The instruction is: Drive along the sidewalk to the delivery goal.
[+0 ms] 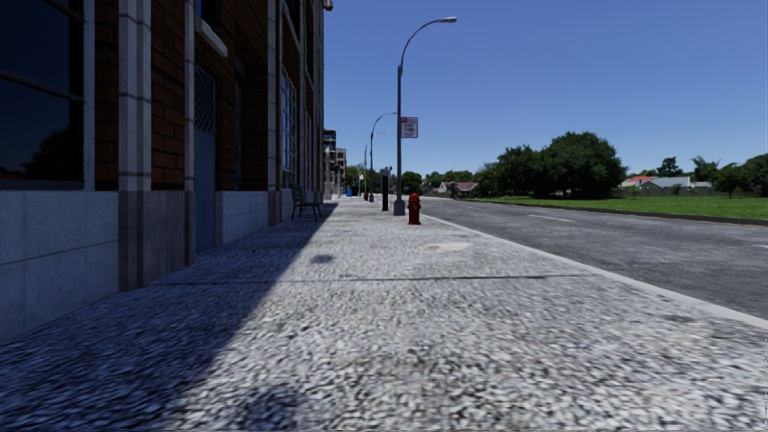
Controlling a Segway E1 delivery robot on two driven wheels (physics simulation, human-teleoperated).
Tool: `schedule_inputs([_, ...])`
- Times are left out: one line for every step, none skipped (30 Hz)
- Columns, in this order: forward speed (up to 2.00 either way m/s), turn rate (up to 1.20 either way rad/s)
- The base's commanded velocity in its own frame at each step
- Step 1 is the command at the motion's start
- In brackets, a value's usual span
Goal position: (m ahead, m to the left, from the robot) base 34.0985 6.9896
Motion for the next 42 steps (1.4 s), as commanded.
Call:
schedule_inputs([1.97,0.45])
schedule_inputs([1.97,0.95])
schedule_inputs([1.97,0.95])
schedule_inputs([1.97,1.06])
schedule_inputs([1.97,1.12])
schedule_inputs([1.97,0.76])
schedule_inputs([1.97,0.76])
schedule_inputs([1.97,0.32])
schedule_inputs([1.97,0.10])
schedule_inputs([1.97,0.02])
schedule_inputs([1.97,0.00])
schedule_inputs([1.97,0.00])
schedule_inputs([1.97,0.00])
schedule_inputs([1.97,0.00])
schedule_inputs([1.97,0.00])
schedule_inputs([1.97,0.00])
schedule_inputs([1.97,0.00])
schedule_inputs([1.97,0.00])
schedule_inputs([1.97,0.00])
schedule_inputs([1.97,0.00])
schedule_inputs([1.97,0.00])
schedule_inputs([1.97,0.00])
schedule_inputs([1.97,0.00])
schedule_inputs([1.97,0.00])
schedule_inputs([1.97,0.00])
schedule_inputs([1.97,0.00])
schedule_inputs([2.00,0.00])
schedule_inputs([2.00,0.00])
schedule_inputs([2.00,0.00])
schedule_inputs([2.00,0.00])
schedule_inputs([2.00,0.00])
schedule_inputs([2.00,0.00])
schedule_inputs([2.00,0.00])
schedule_inputs([2.00,0.00])
schedule_inputs([2.00,0.00])
schedule_inputs([2.00,0.00])
schedule_inputs([2.00,0.00])
schedule_inputs([2.00,0.00])
schedule_inputs([2.00,0.00])
schedule_inputs([2.00,0.00])
schedule_inputs([2.00,0.00])
schedule_inputs([2.00,0.00])
